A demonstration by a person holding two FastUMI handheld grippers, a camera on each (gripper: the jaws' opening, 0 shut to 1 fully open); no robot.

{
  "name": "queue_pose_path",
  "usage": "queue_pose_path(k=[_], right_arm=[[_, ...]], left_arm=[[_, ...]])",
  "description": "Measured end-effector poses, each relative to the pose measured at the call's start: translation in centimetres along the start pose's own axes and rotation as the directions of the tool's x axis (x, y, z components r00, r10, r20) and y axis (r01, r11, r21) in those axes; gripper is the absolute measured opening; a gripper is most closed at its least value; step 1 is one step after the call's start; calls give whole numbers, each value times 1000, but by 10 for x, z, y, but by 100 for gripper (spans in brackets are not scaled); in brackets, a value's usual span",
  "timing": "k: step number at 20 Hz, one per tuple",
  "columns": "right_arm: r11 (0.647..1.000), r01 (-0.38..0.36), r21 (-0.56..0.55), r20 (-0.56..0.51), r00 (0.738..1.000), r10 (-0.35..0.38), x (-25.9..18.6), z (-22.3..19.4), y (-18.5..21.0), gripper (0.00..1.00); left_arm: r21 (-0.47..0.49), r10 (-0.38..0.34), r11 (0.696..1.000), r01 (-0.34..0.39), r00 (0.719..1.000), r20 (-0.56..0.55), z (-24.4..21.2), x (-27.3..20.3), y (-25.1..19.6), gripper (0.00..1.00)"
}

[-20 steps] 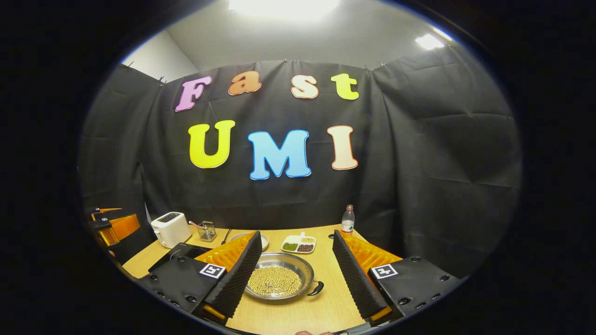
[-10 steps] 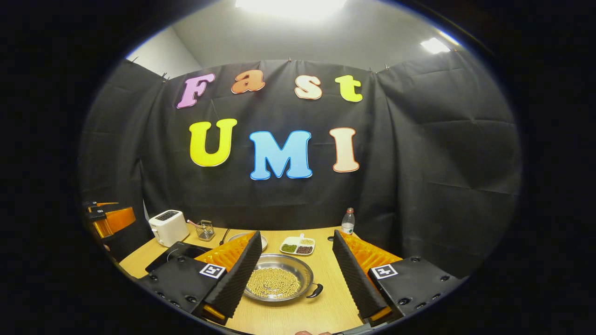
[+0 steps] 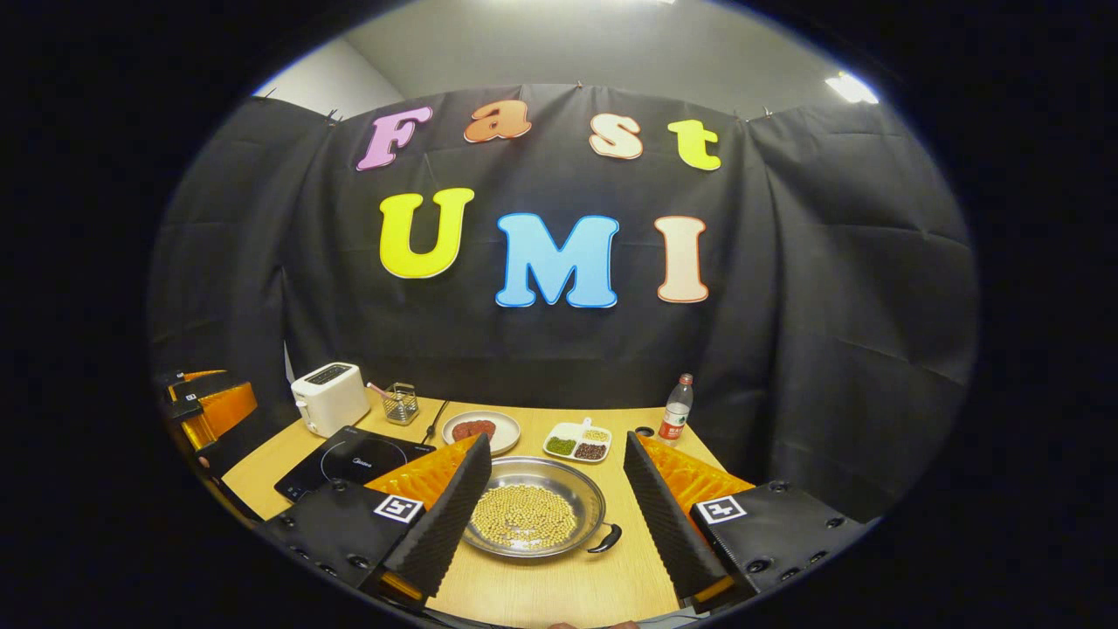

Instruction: First push the handle of the pot to place it horizontally, then grasp the pot with both hands and set it on the induction cooktop.

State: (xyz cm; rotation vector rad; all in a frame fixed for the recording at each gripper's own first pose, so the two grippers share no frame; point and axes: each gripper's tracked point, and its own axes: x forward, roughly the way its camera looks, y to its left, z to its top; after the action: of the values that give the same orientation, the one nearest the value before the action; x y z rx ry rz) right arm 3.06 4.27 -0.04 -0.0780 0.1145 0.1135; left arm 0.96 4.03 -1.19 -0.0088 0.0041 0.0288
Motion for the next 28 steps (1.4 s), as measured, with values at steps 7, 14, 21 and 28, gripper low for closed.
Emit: queue_pose_path(k=[7,14,21,28], right_arm=[[994,-109,-18,-137,985,106,21,-22,26,53],[965,-257,-49,-318,920,229,27,-67,46,2],[924,-379,51,-521,779,348,28,-121,43,2],[868,-483,112,-680,600,421,29,-191,21,2]], left_arm=[[-46,-26,999,25,999,-26,-15,3,-1,89],[-14,-23,1000,22,998,-51,-15,8,-5,89],[-6,20,1000,-21,994,-110,-22,14,-20,89],[-32,123,991,-130,979,-164,-30,16,-36,84]])
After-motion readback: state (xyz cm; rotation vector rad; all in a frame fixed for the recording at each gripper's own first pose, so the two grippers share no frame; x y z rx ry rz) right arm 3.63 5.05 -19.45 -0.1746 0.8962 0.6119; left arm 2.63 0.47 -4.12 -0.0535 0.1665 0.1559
